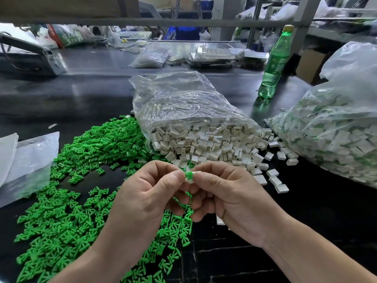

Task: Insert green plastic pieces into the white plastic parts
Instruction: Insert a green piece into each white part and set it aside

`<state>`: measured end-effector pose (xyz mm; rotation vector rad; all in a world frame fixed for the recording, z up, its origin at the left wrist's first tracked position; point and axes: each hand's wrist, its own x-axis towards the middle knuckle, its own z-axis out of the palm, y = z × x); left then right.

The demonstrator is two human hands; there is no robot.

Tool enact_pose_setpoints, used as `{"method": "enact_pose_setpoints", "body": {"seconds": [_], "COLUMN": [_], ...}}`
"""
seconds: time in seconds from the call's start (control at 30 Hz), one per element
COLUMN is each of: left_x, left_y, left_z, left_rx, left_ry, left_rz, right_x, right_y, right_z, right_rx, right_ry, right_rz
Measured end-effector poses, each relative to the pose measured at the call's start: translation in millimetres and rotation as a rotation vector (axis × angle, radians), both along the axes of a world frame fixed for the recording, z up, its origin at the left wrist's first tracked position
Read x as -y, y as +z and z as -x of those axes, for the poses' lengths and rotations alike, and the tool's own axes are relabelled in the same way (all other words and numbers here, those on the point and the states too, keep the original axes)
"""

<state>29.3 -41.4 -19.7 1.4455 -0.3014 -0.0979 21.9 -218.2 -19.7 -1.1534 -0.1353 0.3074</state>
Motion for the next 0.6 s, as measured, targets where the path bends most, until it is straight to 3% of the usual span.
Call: {"method": "enact_pose_setpoints", "body": {"seconds": [0.37, 0.6], "left_x": [-5.1, -8.1], "left_y": [-5.0, -1.3], "left_z": [1.0, 1.4], "left_rx": [0.046, 0.014], "left_ry": [0.049, -0.056], "left_rz": [-0.084, -0.126], "right_x": [-7.0, -6.1], "right_y": [0.6, 3.5], "right_z": [7.6, 13.2], "right_rx": [0.113, 0.183], "right_ry": [-0.098, -0.109], "right_rz": [0.205, 0.321]}}
